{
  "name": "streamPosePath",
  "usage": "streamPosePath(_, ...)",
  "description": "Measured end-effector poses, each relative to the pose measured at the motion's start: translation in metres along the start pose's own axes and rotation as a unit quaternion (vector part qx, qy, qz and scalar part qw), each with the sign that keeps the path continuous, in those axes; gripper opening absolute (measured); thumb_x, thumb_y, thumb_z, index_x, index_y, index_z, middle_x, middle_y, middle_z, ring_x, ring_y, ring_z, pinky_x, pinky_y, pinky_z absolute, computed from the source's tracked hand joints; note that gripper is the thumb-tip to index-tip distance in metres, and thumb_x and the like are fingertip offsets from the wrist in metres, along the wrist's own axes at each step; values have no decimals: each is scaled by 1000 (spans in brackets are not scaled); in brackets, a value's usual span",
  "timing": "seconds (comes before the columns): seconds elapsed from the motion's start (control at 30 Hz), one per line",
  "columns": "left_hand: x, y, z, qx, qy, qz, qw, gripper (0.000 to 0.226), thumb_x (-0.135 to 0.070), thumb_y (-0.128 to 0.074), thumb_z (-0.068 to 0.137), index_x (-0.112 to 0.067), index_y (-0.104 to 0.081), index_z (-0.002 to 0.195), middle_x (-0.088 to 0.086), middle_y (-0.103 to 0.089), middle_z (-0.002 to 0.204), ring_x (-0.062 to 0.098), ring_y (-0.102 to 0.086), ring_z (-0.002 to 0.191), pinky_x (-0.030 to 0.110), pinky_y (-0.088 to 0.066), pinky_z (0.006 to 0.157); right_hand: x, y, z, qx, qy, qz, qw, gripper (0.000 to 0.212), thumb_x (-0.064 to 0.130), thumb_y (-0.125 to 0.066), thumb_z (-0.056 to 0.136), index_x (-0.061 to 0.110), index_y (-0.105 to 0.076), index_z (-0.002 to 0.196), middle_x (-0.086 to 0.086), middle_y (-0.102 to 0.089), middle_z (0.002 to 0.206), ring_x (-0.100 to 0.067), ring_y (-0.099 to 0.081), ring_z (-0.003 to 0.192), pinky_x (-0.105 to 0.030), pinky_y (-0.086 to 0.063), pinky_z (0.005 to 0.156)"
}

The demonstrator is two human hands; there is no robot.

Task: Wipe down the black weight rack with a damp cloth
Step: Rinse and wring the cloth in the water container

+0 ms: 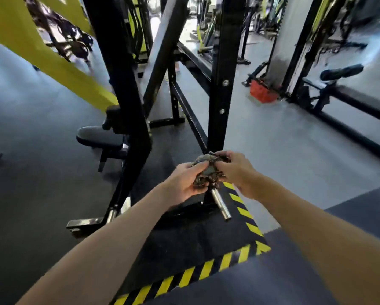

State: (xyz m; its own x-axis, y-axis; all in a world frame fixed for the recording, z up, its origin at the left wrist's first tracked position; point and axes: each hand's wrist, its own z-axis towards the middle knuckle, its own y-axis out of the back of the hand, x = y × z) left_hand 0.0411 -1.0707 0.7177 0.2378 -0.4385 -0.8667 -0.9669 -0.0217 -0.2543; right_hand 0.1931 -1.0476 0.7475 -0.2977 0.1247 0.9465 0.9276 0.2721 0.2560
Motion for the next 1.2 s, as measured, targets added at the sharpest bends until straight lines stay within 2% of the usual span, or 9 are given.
streamPosePath(0.1,-10,-45,27,-26,-28,15,999,13,-21,-61,99,-11,-59,106,7,-67,88,17,-63,69,34,-53,67,3,56,15,-24,13,0,1000,18,1,-52,96,15,-61,100,-7,-64,89,-24,-66,85,-47,-59,84)
streamPosePath(0.2,-23,-85,70,-36,-44,-10,998,13,-17,-60,99,-9,-61,109,13,-69,99,24,-67,83,38,-57,72,0,105,49,-6,-19,34,999,14,5,-52,98,7,-61,109,-10,-62,91,-20,-62,79,-44,-59,80)
streamPosePath(0.43,-69,-184,222,-25,-19,-88,996,18,-27,-58,99,-14,-67,107,8,-71,92,19,-67,73,27,-52,58,-8,242,175,-23,-50,90,994,25,9,-59,95,0,-57,118,-19,-64,111,-24,-65,90,-30,-58,66)
streamPosePath(0.63,-128,-272,343,-70,-37,-105,991,13,-23,-57,100,-11,-62,98,9,-65,79,15,-62,51,21,-46,43,4,357,273,26,-50,114,992,9,10,-61,96,3,-56,97,-13,-58,87,-17,-54,69,-25,-45,58)
streamPosePath(0.7,-141,-293,388,-88,-54,-113,988,16,-22,-60,99,-8,-59,106,11,-65,84,18,-63,56,23,-47,45,2,389,311,57,-49,124,989,10,10,-61,96,2,-56,95,-13,-53,82,-16,-47,65,-26,-37,56)
streamPosePath(0.83,-165,-328,484,-147,-94,-131,976,35,-23,-65,97,1,-56,120,21,-67,103,30,-66,79,32,-54,54,-2,448,401,94,-29,105,990,30,12,-67,91,0,-52,114,-11,-56,83,-13,-48,60,-24,-35,51)
streamPosePath(1.0,-201,-353,580,-200,-103,-162,961,30,-25,-62,98,2,-63,112,29,-65,108,32,-61,78,37,-53,61,0,502,522,142,-40,93,985,34,22,-66,94,8,-53,122,-11,-64,100,-19,-61,72,-30,-52,58)
streamPosePath(1.13,-227,-344,619,-215,-113,-175,954,42,-26,-64,97,4,-60,127,27,-65,118,30,-63,90,36,-55,69,14,505,608,160,-54,120,978,8,21,-51,103,13,-54,103,-12,-61,90,-21,-62,57,-30,-57,53)
streamPosePath(1.2,-233,-325,629,-236,-113,-151,953,37,-15,-67,94,-1,-57,127,24,-66,120,27,-64,93,33,-55,71,19,489,648,167,-52,98,980,12,17,-49,103,16,-54,93,-12,-60,86,-21,-59,60,-31,-58,54)
